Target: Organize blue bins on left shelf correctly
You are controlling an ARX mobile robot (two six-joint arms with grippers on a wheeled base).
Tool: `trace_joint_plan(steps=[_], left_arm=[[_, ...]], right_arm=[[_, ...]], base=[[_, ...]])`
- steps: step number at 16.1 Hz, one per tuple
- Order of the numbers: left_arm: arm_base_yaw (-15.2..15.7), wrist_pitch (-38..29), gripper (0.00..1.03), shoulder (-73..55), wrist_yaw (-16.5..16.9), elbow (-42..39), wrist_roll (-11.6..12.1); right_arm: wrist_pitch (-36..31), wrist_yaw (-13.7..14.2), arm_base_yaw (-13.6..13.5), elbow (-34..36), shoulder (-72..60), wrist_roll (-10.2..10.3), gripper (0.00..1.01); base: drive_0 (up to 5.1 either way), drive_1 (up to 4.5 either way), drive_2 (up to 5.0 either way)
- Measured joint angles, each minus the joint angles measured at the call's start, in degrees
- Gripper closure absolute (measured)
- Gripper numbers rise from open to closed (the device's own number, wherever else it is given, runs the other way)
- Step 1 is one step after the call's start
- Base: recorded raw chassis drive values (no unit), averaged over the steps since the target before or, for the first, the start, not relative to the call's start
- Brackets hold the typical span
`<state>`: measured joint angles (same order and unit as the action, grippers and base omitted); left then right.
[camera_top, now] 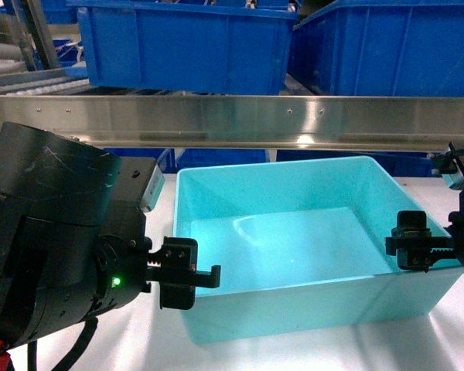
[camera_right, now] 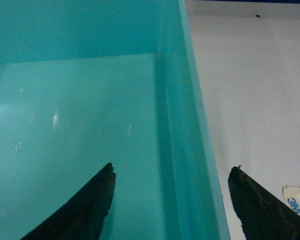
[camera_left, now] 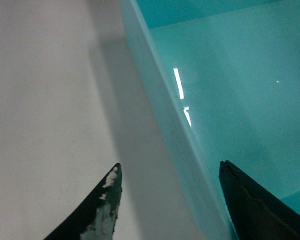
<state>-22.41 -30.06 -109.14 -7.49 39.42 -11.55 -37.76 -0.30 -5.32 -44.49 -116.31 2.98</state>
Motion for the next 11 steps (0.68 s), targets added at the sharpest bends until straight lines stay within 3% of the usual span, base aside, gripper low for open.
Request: trace_joint_plan(steps=[3, 4, 5, 6, 11], left_arm=[[-0.4, -0.1, 0.82, 0.0, 0.5, 0.1, 0.0], [-0.3, -0.1, 0.94, 0.0, -0.7, 0.1, -0.3], [0.2, -0.3, 1.01, 0.0, -0.6, 0.2, -1.4], [0.2, -0.2, 1.01, 0.0, -0.6, 0.3, -1.8], [0.2, -0.5, 1.01, 0.0, -0.8, 0.3, -1.7]], right_arm=[[0.1, 0.0, 0.1, 0.0, 0.0, 0.0, 0.69], [0.5, 0.5, 0.1, 0.0, -0.3, -0.4, 0.82], [0.5, -0.2, 0.0, 0.5, -0.7, -0.7, 0.93], [0.5, -0.6, -0.2, 0.6, -0.7, -0.6, 0.99], [0.5, -0.6, -0.2, 0.6, -0.7, 0.1, 0.99]], base=[[0.0, 0.0, 0.0], [0.0, 0.0, 0.0], [0.0, 0.0, 0.0], [0.0, 0.0, 0.0], [0.0, 0.0, 0.0]])
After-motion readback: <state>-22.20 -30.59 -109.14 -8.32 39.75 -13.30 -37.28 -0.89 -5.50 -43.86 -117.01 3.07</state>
